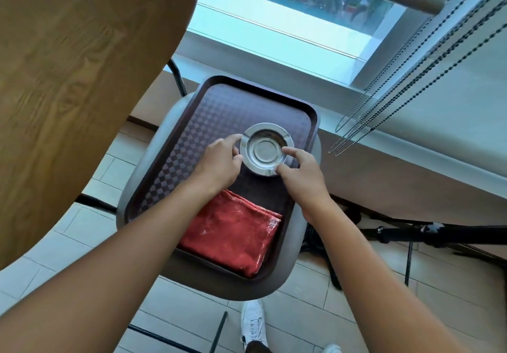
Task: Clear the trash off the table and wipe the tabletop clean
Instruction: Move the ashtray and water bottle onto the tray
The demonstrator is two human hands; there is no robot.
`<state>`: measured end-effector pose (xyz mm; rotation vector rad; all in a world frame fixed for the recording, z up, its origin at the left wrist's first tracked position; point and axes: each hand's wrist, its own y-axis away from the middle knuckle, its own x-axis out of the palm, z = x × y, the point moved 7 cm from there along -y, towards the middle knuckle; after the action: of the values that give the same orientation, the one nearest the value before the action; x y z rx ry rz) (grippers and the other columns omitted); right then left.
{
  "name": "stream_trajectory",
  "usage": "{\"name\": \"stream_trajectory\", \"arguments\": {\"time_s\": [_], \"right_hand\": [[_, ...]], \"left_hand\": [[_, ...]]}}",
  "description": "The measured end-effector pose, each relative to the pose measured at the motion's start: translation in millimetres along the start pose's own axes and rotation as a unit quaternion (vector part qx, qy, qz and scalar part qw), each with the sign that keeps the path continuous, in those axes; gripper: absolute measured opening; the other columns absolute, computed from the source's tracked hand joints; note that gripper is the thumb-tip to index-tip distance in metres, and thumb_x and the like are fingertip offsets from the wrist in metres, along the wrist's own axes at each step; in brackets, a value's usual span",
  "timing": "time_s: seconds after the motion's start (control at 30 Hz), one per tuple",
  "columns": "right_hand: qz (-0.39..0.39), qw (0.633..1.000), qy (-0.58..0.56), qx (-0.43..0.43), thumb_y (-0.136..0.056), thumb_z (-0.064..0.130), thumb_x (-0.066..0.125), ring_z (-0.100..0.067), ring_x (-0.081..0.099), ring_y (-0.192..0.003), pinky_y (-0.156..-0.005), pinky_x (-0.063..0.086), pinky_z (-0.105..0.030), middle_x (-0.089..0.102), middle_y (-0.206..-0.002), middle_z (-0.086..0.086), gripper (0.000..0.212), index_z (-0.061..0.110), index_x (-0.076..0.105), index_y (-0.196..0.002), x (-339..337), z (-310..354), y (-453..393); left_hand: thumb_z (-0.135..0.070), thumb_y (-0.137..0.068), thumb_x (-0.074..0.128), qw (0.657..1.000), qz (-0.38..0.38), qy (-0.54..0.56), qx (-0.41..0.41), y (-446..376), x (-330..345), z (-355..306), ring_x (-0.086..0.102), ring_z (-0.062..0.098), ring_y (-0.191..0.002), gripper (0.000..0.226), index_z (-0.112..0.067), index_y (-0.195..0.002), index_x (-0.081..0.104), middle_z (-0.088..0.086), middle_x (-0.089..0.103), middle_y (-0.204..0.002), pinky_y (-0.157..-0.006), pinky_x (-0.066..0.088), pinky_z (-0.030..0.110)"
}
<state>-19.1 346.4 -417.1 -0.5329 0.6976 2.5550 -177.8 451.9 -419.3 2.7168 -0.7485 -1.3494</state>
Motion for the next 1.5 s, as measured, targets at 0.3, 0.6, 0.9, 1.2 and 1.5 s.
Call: {"name": "stream_trajectory", "arguments": {"time_s": [0.3,0.6,0.9,1.2,1.5], "right_hand": [[0.027,0.998,-0.047,0.025,-0.091,0.016,0.062,-0.009,0.058,-0.113,-0.098,0.049,-0.028,0.056,-0.135,0.007,0.048,0.025,0.057,-0.138,8,-6,-4],[0.028,0.997,-0.065,0.042,-0.092,0.018,0.062,-0.005,0.062,-0.09,-0.073,0.051,-0.018,0.063,-0.123,0.006,0.047,0.028,0.056,-0.138,7,-9,0],[0.03,0.999,-0.01,0.029,-0.091,0.021,0.066,-0.014,0.048,-0.132,-0.113,0.042,-0.04,0.052,-0.143,-0.002,0.059,0.026,0.048,-0.146,-10,12,35],[-0.004,0.969,0.236,-0.077,-0.097,0.051,0.051,-0.03,0.031,-0.146,-0.119,0.028,-0.047,0.032,-0.161,-0.009,0.064,0.023,0.037,-0.153,-48,76,96],[0.004,0.952,0.272,-0.139,-0.098,0.059,0.043,-0.031,0.024,-0.148,-0.121,0.022,-0.047,0.027,-0.163,-0.008,0.067,0.022,0.035,-0.154,-101,146,188]], "left_hand": [[-0.013,-0.095,0.057,1.0,-0.008,0.002,-0.018,-5,1,-2,0.059,0.023,-0.105,0.047,-0.021,-0.14,0.054,0.006,0.064,-0.108,-0.098,0.041,0.03],[-0.016,-0.095,0.059,0.999,0.0,0.015,-0.031,1,-1,-1,0.062,0.02,-0.107,0.04,-0.018,-0.134,0.06,0.0,0.07,-0.11,-0.099,0.043,0.029],[-0.036,-0.094,0.06,0.998,0.021,-0.045,-0.035,32,-21,-7,0.054,0.024,-0.12,0.048,-0.017,-0.138,0.053,0.004,0.058,-0.127,-0.104,0.043,0.047],[-0.04,-0.094,0.06,0.993,-0.035,-0.105,0.026,96,-88,-61,0.048,0.024,-0.127,0.048,-0.023,-0.138,0.052,0.003,0.055,-0.136,-0.107,0.041,0.044],[-0.048,-0.092,0.059,0.983,-0.084,-0.14,0.081,157,-157,-134,0.052,0.028,-0.123,0.047,-0.023,-0.132,0.056,0.008,0.059,-0.131,-0.103,0.043,0.048]]}}
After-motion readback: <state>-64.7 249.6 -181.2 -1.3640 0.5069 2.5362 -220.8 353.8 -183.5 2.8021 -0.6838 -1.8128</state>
